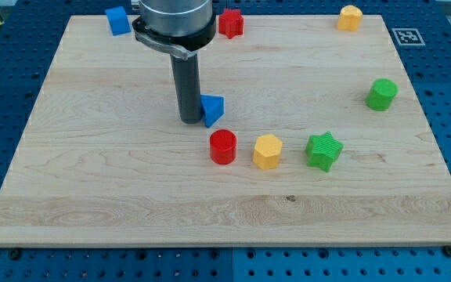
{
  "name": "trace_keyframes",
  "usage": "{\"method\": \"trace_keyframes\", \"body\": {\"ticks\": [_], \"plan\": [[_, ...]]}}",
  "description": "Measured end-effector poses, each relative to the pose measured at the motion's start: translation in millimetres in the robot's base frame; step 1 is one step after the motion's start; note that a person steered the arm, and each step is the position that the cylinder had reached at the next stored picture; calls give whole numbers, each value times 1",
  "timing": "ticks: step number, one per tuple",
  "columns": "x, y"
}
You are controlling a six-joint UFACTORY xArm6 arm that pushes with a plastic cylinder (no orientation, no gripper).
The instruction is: Push the blue cube above to the blue triangle
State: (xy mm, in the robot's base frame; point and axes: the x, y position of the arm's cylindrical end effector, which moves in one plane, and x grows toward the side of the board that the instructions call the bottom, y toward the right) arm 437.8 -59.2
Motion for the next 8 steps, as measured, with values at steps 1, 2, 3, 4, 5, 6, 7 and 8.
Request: {"method": "trace_keyframes", "body": {"ticks": [1,2,3,4,5,6,7,8], "plan": [[-43,-63],[-94,-145],[-145,-218],[-186,-245],[-244,-225],[-247,-221],[-246,-220],[-246,-200]]}}
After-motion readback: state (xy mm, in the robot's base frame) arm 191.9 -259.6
